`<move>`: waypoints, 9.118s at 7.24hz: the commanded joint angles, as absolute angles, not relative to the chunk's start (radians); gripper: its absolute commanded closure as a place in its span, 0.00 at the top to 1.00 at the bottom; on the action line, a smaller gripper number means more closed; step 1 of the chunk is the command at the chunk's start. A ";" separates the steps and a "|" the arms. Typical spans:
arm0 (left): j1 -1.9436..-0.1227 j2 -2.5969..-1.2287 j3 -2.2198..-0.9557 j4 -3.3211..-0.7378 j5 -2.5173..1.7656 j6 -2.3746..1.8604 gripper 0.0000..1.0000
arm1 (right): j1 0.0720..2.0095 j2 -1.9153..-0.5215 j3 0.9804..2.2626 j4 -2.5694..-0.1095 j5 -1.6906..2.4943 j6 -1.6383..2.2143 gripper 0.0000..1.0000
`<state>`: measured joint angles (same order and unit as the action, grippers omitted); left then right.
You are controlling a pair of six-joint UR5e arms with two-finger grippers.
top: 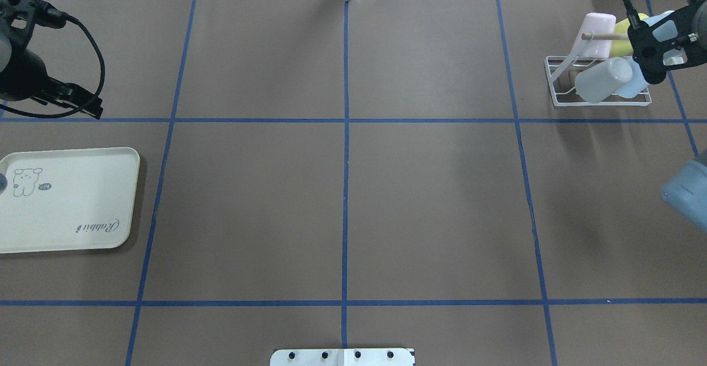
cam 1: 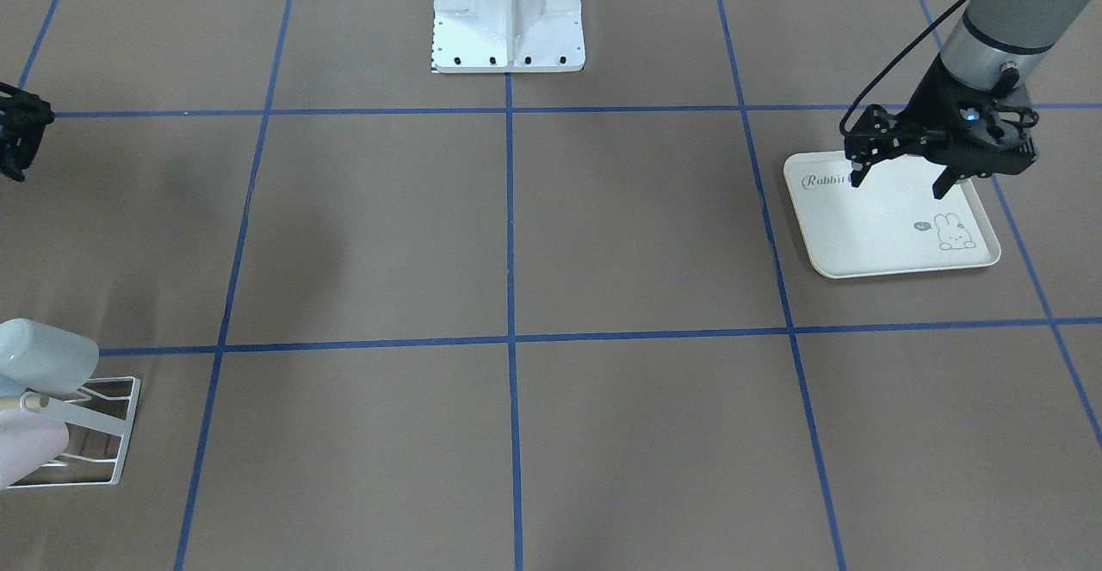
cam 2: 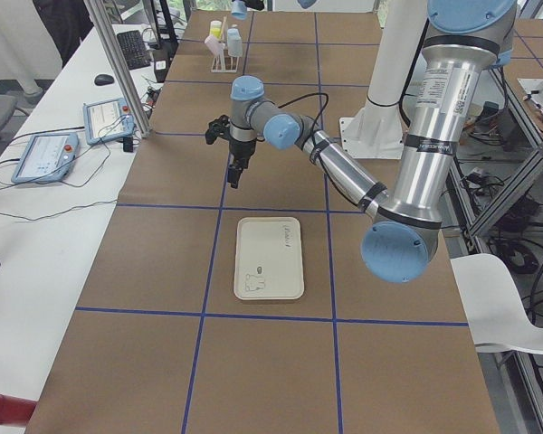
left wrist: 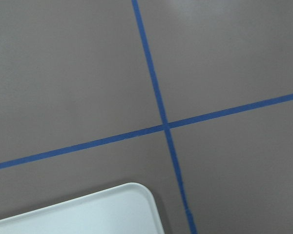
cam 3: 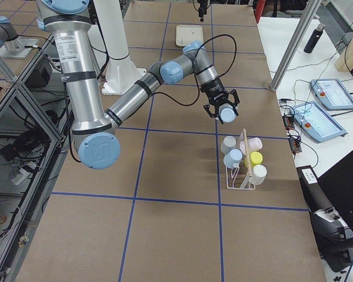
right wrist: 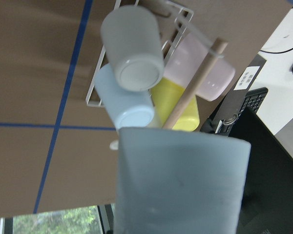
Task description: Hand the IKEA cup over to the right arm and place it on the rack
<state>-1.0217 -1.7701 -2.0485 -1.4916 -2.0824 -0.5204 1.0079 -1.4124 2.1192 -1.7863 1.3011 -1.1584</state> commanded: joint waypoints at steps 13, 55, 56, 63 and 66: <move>-1.017 -1.772 -2.056 -1.496 -2.080 -0.566 1.00 | 0.999 -1.456 1.677 -1.411 1.054 -1.473 0.41; -1.009 -1.772 -2.065 -1.500 -2.092 -0.598 1.00 | 1.078 -1.417 1.787 -1.382 1.212 -1.516 0.99; -1.014 -1.767 -2.088 -1.497 -2.092 -0.592 1.00 | 1.169 -1.420 1.801 -1.384 1.371 -1.472 0.99; -1.274 -1.543 -2.106 -1.476 -2.091 -0.083 1.00 | 1.408 -1.469 1.795 -1.494 1.971 -0.905 1.00; -1.372 -1.497 -2.039 -1.474 -2.094 0.021 1.00 | 1.449 -1.549 1.799 -1.480 1.999 -0.470 0.99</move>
